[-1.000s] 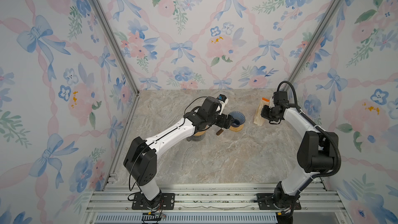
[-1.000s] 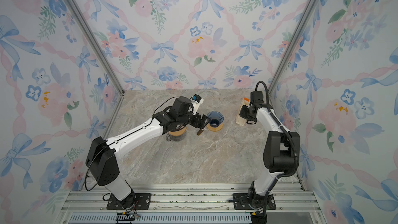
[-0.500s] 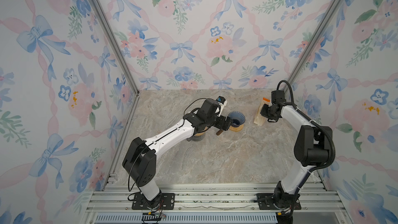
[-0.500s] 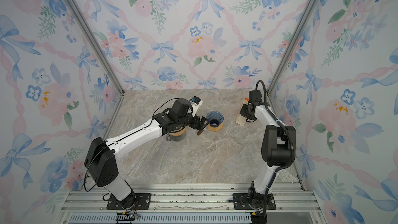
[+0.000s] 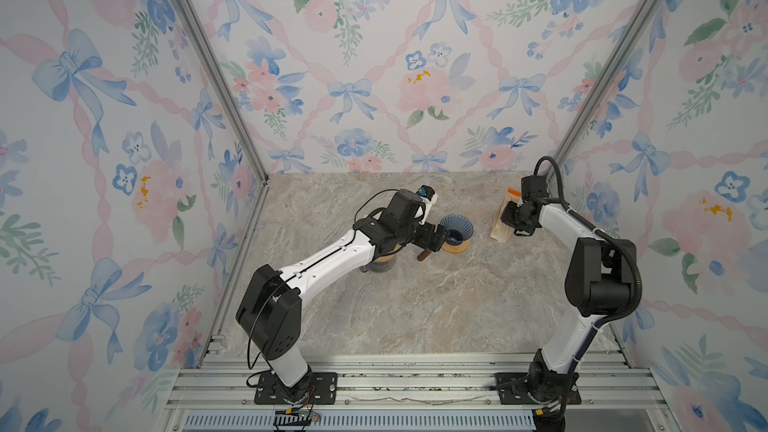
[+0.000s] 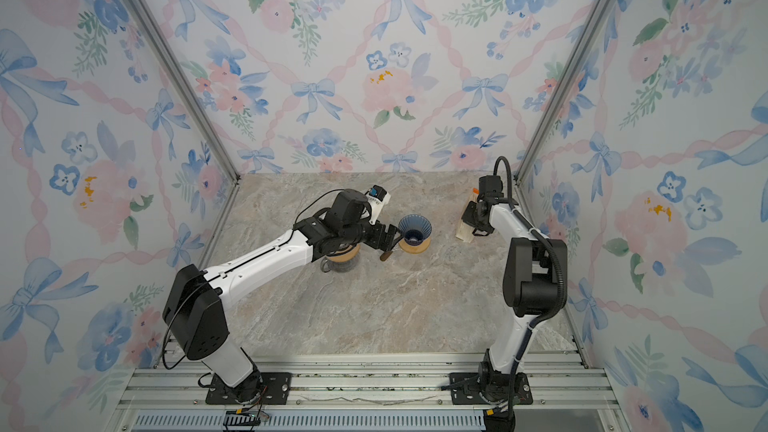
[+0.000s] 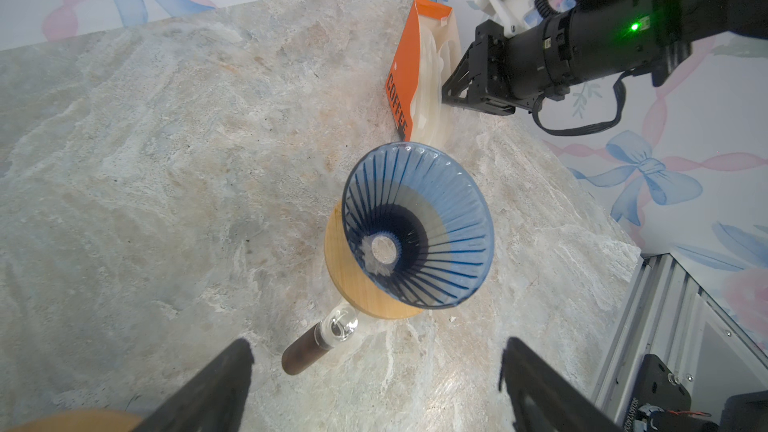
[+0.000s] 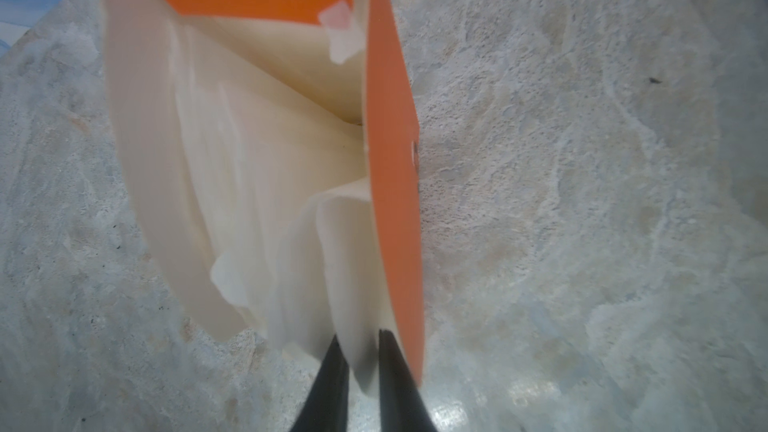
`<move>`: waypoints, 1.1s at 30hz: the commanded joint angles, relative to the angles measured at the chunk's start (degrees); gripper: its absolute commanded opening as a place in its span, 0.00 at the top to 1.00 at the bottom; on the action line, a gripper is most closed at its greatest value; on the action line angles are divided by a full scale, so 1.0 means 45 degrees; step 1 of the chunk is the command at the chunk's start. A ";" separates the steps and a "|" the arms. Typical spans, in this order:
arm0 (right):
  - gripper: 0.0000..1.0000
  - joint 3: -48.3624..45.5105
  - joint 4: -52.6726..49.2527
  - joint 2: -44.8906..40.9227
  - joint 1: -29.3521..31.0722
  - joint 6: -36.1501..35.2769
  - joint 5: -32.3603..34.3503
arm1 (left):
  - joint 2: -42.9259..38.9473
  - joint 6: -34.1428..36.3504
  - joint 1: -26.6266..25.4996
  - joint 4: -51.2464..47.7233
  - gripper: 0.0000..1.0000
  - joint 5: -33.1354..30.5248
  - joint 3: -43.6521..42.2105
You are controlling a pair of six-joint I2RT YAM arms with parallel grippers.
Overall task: Place the coffee filter in the dripper
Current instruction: 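Pinch a white filter from the orange box with the right gripper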
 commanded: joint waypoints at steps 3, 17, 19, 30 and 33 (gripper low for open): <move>0.88 0.0205 0.0132 0.0318 -0.0010 0.0140 0.0382 | 0.0153 0.0089 0.0075 0.0195 0.05 0.0124 0.0320; 1.00 0.0096 -0.0228 -0.0501 0.0081 -0.0122 0.0365 | 0.0216 -0.0029 0.0073 0.0197 0.05 0.0195 0.0380; 1.00 0.0042 -0.0368 -0.0727 0.0108 -0.0191 0.0386 | 0.0198 -0.0018 0.0072 0.0212 0.05 0.0209 0.0388; 1.00 -0.0351 -0.1003 -0.1763 0.0190 -0.0489 0.0323 | 0.0277 -0.0048 0.0055 0.0200 0.05 0.0305 0.0474; 1.00 -0.0495 -0.1249 -0.2171 0.0190 -0.0592 0.0268 | 0.0257 -0.0046 0.0053 0.0195 0.04 0.0280 0.0476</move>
